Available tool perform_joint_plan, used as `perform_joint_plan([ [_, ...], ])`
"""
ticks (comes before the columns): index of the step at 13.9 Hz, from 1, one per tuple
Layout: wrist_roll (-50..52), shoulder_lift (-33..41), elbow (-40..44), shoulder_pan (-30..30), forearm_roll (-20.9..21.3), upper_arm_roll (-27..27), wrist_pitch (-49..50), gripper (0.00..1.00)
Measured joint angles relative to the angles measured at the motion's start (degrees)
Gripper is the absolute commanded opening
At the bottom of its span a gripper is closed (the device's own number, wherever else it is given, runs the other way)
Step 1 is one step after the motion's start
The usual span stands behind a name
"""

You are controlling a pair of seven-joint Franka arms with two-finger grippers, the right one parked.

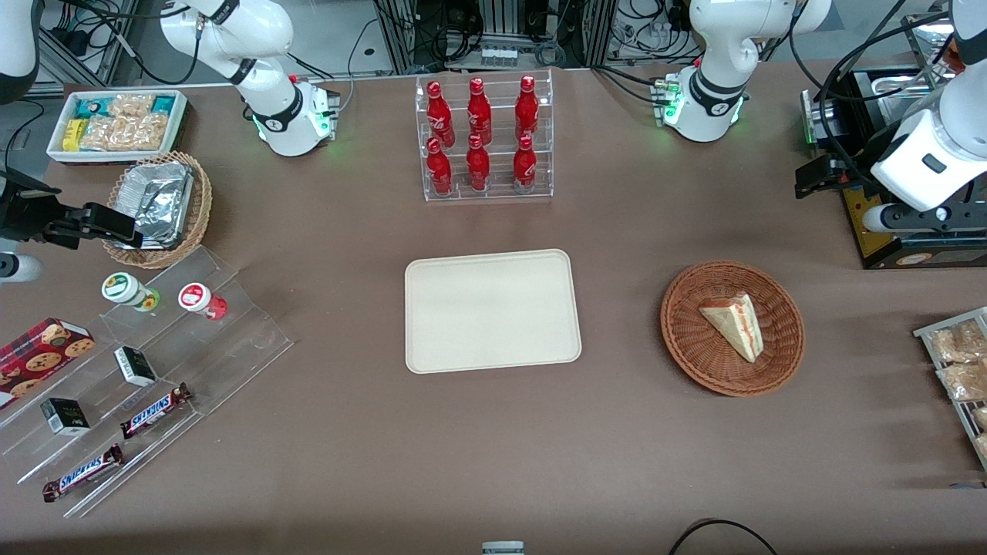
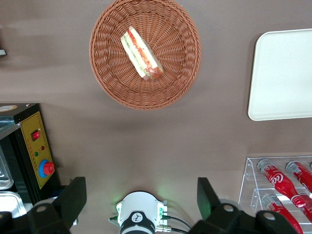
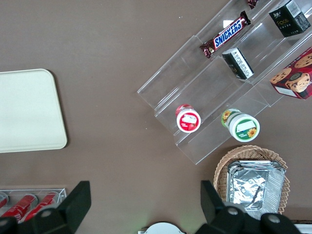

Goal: Place sandwich from basket to tray
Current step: 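Move the left gripper over the sandwich in the wicker basket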

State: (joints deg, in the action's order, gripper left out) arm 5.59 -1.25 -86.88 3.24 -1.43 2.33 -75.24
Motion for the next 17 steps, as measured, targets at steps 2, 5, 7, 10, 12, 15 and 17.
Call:
perform_joint_plan([
  [2, 0.0, 0.0, 0.0, 0.0, 0.0, 0.0, 0.0, 1.00],
  [5, 0.0, 0.0, -1.2, 0.0, 0.0, 0.0, -1.7, 1.00],
  [7, 0.0, -0.1, -4.7, 0.0, 0.0, 0.0, -5.3, 1.00],
  [10, 0.0, -0.3, -11.1, 0.0, 0.0, 0.0, -12.1, 1.00],
  [12, 0.0, -0.7, -15.0, 0.0, 0.0, -0.1, -17.3, 1.00],
  [15, 0.0, -1.8, -21.6, -0.1, 0.0, -0.3, -27.0, 1.00],
  [17, 0.0, -3.5, -25.1, -0.1, 0.0, -0.4, -32.7, 1.00],
])
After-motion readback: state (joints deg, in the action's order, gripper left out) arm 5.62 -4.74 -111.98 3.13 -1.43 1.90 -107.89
